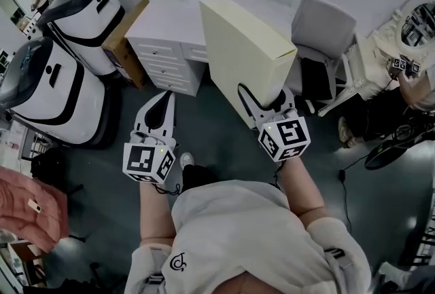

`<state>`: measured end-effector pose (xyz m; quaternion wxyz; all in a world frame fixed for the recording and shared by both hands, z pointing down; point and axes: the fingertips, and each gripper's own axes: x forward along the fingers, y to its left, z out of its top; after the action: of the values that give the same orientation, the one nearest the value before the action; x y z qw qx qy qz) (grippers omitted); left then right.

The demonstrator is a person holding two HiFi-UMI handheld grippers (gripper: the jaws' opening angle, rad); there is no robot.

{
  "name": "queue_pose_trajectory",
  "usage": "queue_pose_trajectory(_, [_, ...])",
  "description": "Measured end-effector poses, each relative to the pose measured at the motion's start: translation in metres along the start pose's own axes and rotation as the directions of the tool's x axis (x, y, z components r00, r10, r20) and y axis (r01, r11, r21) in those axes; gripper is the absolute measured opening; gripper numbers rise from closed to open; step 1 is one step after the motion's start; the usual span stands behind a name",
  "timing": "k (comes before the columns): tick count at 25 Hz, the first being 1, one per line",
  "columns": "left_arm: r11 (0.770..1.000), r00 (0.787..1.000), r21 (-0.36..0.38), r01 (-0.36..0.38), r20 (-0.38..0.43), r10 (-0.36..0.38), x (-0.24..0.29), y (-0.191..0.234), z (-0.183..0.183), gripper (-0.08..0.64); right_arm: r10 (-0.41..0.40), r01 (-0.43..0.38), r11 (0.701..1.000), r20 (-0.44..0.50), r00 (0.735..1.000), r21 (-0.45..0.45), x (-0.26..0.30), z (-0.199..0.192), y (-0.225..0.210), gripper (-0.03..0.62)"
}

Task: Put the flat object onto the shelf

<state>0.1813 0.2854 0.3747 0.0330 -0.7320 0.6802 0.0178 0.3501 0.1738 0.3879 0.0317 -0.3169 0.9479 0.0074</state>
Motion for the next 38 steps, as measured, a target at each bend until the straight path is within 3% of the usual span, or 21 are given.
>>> queue_pose_trajectory(5, [1.0, 1.0, -0.023, -0.011, 0.002, 0.011, 0.006, 0.006, -0.003, 0.011, -0.005, 0.005, 0.998, -0.015, 1.0, -0.056, 0.007, -0.011, -0.007, 0.269])
queue_pose_trajectory(11, [1.0, 1.0, -0.013, -0.012, -0.014, 0.012, 0.03, 0.032, -0.014, 0.011, 0.017, -0.017, 1.0, 0.026, 0.999, -0.026, 0.041, -0.005, -0.009, 0.262])
queue_pose_trajectory(20, [0.999, 0.999, 0.014, 0.042, -0.031, -0.042, 0.089, 0.111, -0.026, 0.011, -0.005, 0.006, 0.999, 0.015, 1.0, -0.035, 0.141, -0.013, -0.009, 0.264])
queue_pose_trajectory(30, [0.99, 0.99, -0.021, 0.142, -0.008, -0.142, 0.188, 0.267, -0.027, 0.011, -0.169, 0.169, 0.985, 0.014, 0.986, -0.04, 0.293, -0.008, -0.013, 0.27])
queue_pose_trajectory(38, [0.962, 0.963, 0.013, 0.271, -0.002, -0.271, 0.257, 0.335, -0.013, 0.011, -0.304, 0.306, 0.951, 0.031, 0.952, -0.045, 0.371, 0.013, -0.03, 0.268])
